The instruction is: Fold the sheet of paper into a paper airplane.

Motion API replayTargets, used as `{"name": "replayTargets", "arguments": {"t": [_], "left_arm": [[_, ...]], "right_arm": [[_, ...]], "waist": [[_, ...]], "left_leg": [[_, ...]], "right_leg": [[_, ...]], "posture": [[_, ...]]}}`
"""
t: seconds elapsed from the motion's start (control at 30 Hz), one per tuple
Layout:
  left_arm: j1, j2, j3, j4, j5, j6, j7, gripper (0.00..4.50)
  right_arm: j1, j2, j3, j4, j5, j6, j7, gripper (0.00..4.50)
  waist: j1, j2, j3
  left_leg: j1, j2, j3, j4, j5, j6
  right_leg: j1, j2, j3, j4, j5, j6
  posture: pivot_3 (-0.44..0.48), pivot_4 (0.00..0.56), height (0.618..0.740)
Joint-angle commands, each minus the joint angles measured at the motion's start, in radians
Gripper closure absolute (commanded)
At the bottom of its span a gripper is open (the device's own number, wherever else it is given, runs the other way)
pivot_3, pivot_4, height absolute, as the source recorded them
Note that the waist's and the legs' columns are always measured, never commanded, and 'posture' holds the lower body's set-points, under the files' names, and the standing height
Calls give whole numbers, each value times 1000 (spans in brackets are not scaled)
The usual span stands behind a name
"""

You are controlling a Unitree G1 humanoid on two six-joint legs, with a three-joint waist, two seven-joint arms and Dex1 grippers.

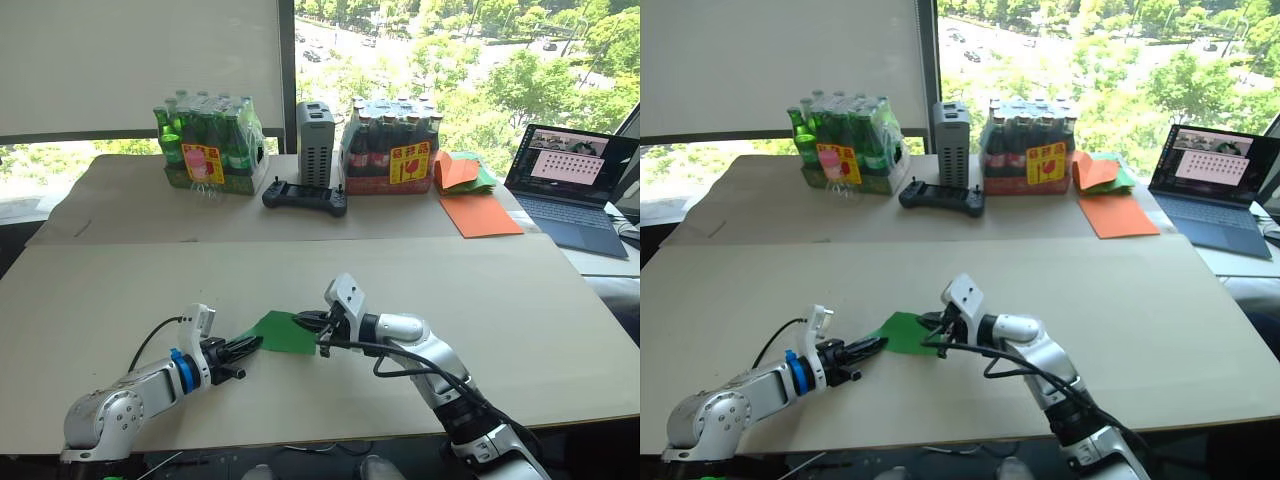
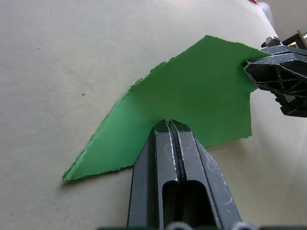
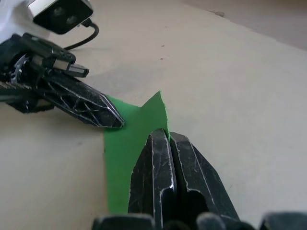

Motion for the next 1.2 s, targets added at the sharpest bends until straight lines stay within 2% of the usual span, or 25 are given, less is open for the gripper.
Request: {"name": "replayTargets", "arguments": {"t": [0.03,0.23,0.57,0.77,1.2], "left_arm": [[14,2,-7,-2,4,28,7,4500],[11,4,0,-4,5,37,5,4500],[6,5,9,-5,5,42,3,4500],[-11,-7,45,-3,-30,57,13,4500],[-92,21,162,43,-137,112,9,4500]], "right_arm": [[-11,-17,23,30,-94,-284,0,4470],[-33,-83,90,184,-265,-688,-18,4470],[-121,-127,154,403,-531,-979,-161,4470],[-149,-147,188,453,-599,-1059,-184,4470],[-170,-154,207,474,-629,-1080,-181,4470]], "waist": [[0,0,0],[0,0,0],[-1,0,0],[-1,0,0],[-1,0,0]], "left_leg": [[0,0,0,0,0,0],[0,0,0,0,0,0],[1,0,0,0,0,0],[2,0,0,0,0,0],[2,0,0,0,0,0]], "right_leg": [[0,0,0,0,0,0],[0,0,0,0,0,0],[1,0,0,0,0,0],[2,0,1,0,0,0],[2,0,1,0,0,0]], "posture": [[0,150,727],[0,150,727],[0,150,727],[0,150,727],[0,150,727]]}}
